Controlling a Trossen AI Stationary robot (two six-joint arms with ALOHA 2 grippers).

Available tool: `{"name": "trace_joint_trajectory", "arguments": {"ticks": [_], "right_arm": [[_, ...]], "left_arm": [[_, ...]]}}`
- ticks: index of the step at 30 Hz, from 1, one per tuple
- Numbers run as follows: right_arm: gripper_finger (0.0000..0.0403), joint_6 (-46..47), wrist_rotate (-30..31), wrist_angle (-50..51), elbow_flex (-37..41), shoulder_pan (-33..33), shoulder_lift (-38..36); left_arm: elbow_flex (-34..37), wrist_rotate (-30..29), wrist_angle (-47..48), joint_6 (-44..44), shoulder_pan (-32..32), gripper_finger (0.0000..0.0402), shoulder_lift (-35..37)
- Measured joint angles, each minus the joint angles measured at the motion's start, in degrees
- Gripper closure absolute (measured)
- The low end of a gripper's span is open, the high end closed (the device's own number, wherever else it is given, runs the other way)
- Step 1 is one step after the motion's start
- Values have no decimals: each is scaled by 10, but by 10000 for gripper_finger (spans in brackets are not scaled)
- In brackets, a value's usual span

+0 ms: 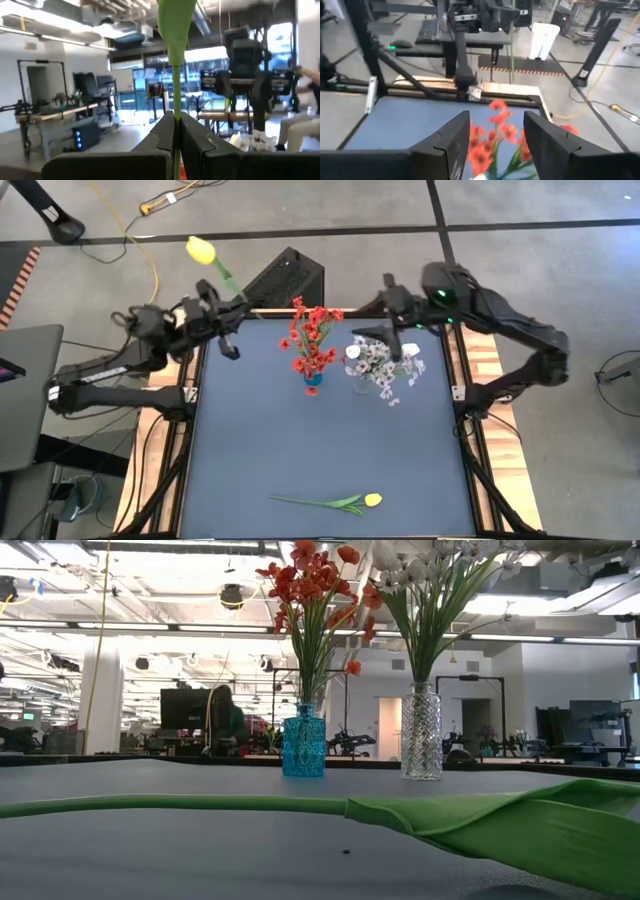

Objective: Sort flowers into vase by color
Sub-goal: Put the top yellow tulip into the blue vase

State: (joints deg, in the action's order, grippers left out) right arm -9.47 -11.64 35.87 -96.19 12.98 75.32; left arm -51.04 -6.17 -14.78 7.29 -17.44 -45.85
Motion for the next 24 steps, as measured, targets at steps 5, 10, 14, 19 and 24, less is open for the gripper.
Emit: {"name": "trace_joint_trajectory", "arguments": {"ticks": [5,10,14,19,24], "right_arm": [[207,16,78,-52,137,-32,-112],[223,57,124,-194,312,-52,-216],[231,79,124,-268,409,-65,-263],[235,80,144,-337,478,-83,-281],[235,58,184,-372,510,-96,-282]], "left_arm": [[165,5,-137,-60,0,401,77],[311,-13,-299,-102,1,401,72],[384,-32,-459,-131,1,401,17],[403,-40,-544,-170,1,401,-90],[385,-37,-641,-183,8,401,-221]]}}
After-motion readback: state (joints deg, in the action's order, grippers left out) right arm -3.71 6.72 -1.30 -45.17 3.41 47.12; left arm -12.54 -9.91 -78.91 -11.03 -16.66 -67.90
